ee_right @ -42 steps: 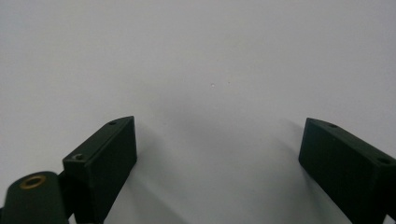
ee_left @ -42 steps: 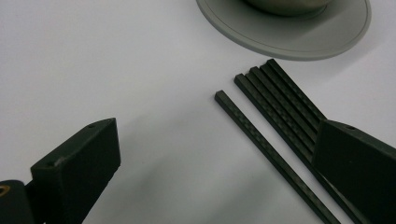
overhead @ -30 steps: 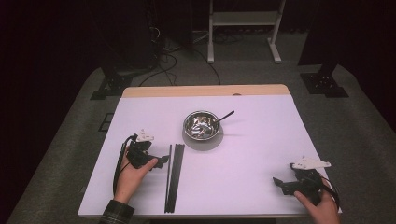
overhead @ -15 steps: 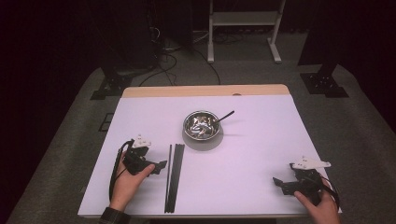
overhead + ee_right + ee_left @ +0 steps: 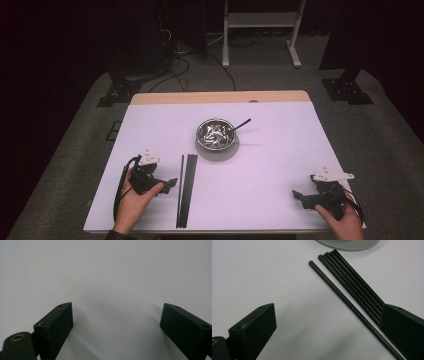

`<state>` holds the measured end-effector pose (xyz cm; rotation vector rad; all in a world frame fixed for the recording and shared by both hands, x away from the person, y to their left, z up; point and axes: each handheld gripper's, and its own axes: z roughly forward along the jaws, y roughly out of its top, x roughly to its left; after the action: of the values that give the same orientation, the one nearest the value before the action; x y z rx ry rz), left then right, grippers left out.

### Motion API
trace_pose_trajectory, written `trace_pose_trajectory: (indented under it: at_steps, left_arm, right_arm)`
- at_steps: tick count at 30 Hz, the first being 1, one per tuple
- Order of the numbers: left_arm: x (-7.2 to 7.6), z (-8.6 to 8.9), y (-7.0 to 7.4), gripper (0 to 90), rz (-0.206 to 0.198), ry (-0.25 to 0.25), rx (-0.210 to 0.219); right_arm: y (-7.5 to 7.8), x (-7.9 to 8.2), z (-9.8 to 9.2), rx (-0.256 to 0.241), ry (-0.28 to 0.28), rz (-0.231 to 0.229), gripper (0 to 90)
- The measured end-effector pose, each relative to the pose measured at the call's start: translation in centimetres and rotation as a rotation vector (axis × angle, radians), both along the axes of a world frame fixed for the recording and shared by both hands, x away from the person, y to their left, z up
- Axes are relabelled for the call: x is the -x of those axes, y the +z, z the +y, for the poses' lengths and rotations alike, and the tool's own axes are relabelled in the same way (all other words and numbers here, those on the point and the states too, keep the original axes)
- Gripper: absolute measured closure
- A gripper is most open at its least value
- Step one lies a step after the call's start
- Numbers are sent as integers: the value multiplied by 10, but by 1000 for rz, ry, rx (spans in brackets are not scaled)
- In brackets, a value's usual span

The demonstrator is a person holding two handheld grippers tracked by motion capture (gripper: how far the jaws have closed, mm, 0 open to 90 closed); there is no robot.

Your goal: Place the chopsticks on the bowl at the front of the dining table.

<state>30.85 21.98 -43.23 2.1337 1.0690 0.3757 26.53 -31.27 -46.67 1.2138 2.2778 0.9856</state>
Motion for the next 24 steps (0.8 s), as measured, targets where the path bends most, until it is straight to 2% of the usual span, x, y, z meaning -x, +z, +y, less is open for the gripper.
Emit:
trace_pose_trajectory:
  at_steps: [24]
  left_arm:
    - [40, 3, -9, 1, 6, -22, 11]
  right_arm:
    - [0, 0, 0, 0, 0, 1, 100]
